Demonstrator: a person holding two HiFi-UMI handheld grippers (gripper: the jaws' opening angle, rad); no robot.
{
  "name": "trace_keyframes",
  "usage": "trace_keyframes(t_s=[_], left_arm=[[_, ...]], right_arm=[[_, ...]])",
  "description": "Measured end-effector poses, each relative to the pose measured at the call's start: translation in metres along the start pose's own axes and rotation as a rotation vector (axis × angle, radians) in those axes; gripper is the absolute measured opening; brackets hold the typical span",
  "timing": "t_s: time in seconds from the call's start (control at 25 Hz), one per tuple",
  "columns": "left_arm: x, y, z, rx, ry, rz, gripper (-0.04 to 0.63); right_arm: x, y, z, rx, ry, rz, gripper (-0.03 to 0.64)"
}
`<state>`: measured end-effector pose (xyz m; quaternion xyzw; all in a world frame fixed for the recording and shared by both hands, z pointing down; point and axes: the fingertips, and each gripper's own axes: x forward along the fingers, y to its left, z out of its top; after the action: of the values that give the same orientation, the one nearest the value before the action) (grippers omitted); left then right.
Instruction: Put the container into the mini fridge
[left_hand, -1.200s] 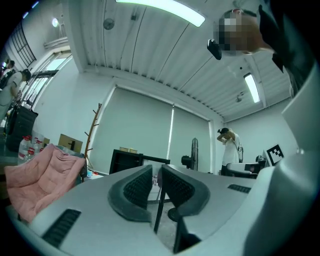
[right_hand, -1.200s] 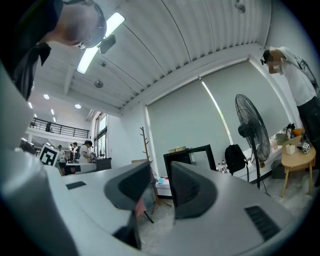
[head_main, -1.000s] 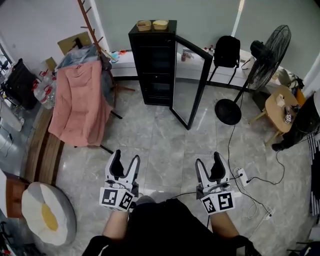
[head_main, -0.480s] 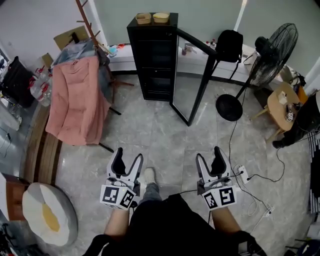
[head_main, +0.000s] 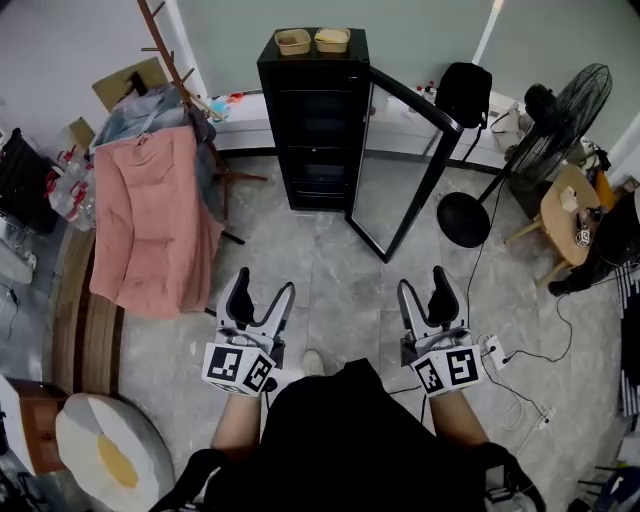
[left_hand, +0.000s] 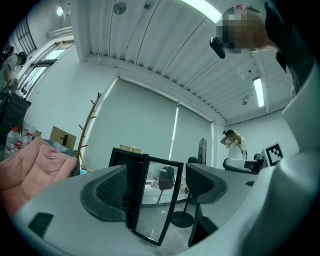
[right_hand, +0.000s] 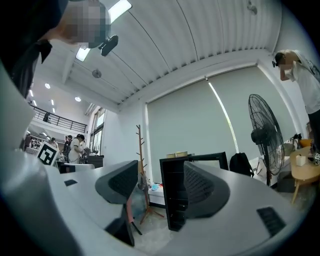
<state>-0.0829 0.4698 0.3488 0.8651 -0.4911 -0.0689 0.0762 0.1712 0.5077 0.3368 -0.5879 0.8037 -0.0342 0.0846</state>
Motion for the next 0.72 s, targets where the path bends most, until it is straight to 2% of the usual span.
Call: trace_keyframes(t_s=[0.28, 0.52, 0.72], left_arm=[[0.036, 0.06, 0.012, -0.018, -0.003, -0.011, 0.367], [0.045, 0.111, 0.021, -0.015, -0.012, 0.017, 0.367], [0.056, 0.126, 0.018, -0.032, -0.02, 0.033, 0.367]], right_arm=[[0.072, 0.005, -0.007, -0.008, 0.012, -0.03, 0.287], [0.108, 0.018, -0.009, -0.035, 0.015, -0.052, 0.285], [0.128, 0.019, -0.013, -0.028, 0.013, -0.049, 0.285]])
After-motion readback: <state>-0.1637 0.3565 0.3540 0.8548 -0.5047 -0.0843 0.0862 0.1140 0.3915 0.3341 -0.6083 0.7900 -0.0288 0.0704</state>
